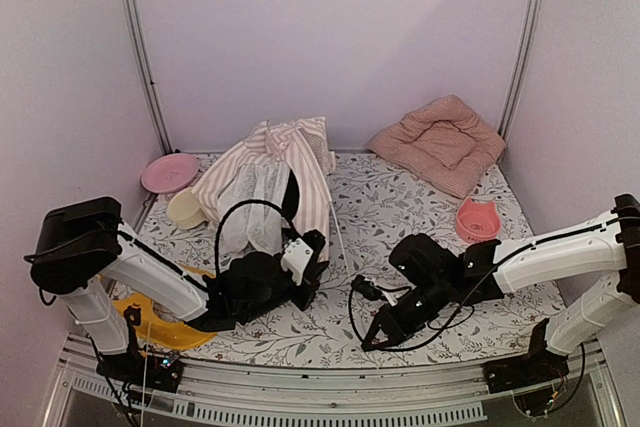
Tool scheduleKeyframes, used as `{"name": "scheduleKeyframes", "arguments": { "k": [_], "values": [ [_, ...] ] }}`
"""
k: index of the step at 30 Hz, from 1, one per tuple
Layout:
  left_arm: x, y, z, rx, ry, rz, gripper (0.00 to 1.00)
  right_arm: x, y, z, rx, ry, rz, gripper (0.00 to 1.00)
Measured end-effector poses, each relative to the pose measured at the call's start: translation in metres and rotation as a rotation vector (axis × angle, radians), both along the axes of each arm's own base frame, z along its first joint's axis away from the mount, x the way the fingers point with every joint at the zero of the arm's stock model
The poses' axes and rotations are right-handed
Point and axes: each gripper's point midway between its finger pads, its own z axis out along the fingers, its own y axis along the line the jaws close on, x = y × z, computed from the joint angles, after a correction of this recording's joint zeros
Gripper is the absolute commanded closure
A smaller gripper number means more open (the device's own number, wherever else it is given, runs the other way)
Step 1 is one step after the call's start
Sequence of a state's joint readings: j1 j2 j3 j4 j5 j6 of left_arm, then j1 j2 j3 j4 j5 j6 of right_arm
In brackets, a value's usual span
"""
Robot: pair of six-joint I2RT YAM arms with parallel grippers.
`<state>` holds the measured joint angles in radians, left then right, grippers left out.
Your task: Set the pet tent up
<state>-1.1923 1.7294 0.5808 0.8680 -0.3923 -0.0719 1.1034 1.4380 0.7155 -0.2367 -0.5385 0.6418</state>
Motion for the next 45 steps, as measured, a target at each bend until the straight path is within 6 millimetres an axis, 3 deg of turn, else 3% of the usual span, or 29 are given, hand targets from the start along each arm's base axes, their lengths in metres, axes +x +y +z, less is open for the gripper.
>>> {"name": "scheduleKeyframes", "arguments": {
  "k": [3, 7, 10, 17, 21, 27, 36, 45],
  "values": [
    [-0.005, 0.006, 0.002, -0.003, 0.002, 0.032, 1.00, 0.005, 0.026, 0.028, 0.080, -0.019, 0.051, 1.00],
    [-0.005, 0.017, 0.035, -0.099, -0.025, 0.068, 1.00, 0.019, 0.064, 0.089, 0.246, -0.081, 0.103, 1.00],
    [-0.016, 0.026, 0.050, -0.155, -0.033, 0.056, 1.00, 0.035, 0.082, 0.130, 0.362, -0.134, 0.110, 1.00],
    [-0.046, 0.040, 0.061, -0.218, -0.026, 0.008, 1.00, 0.067, 0.107, 0.161, 0.504, -0.155, 0.091, 1.00],
    [-0.050, 0.045, 0.071, -0.242, -0.028, 0.018, 1.00, 0.087, 0.125, 0.191, 0.582, -0.192, 0.070, 1.00],
    [-0.051, 0.054, 0.087, -0.292, -0.028, 0.044, 1.00, 0.107, 0.130, 0.208, 0.632, -0.219, 0.019, 1.00],
    [-0.051, 0.058, 0.074, -0.236, -0.011, 0.077, 1.00, 0.126, 0.139, 0.199, 0.629, -0.216, -0.062, 1.00],
    [-0.053, 0.060, 0.075, -0.221, -0.011, 0.094, 1.00, 0.141, 0.140, 0.201, 0.625, -0.239, -0.145, 1.00]
  ]
}}
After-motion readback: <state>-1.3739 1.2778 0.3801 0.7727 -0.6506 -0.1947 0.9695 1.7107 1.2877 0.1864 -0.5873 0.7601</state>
